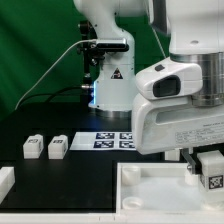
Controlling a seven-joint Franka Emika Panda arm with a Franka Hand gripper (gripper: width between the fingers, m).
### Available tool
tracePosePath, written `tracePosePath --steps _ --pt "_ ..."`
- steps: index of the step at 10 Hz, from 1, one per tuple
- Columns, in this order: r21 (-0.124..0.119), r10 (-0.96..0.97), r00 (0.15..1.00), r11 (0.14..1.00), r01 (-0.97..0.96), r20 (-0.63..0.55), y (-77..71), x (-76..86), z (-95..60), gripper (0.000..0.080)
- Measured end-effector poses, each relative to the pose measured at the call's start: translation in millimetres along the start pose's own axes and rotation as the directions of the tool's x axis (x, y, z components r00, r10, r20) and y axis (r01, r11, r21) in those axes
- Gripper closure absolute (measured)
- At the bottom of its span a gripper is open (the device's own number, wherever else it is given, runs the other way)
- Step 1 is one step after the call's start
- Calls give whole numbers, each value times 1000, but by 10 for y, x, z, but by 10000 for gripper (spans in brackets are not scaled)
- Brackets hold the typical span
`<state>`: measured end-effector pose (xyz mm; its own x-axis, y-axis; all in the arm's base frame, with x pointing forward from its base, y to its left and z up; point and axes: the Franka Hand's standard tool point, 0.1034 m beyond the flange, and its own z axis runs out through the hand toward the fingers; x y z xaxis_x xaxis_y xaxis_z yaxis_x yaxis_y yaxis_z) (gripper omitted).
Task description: Assemble one leg
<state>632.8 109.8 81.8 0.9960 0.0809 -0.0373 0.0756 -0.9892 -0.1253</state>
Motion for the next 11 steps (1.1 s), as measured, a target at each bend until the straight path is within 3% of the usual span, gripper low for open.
tracePosePath --steps 1,2,3,5,6,7,9,10,11 --pt "1 27 1000 1000 -27 0 -3 0 0 507" --pt "5 173 985 985 -173 -7 -18 10 -1 507" --pt "15 405 914 914 -404 -34 -43 17 -7 507" --pt "55 774 628 632 -773 -78 -127 -32 12 507" --pt "73 856 512 516 -854 -63 -126 -28 11 506" --pt "77 870 489 493 -867 -64 -115 -28 8 506" --pt "89 950 308 311 -946 -42 -130 -30 14 506" --pt "107 984 175 177 -978 -21 -116 -23 23 506" --pt "144 999 -29 -33 -989 28 -80 -20 45 506"
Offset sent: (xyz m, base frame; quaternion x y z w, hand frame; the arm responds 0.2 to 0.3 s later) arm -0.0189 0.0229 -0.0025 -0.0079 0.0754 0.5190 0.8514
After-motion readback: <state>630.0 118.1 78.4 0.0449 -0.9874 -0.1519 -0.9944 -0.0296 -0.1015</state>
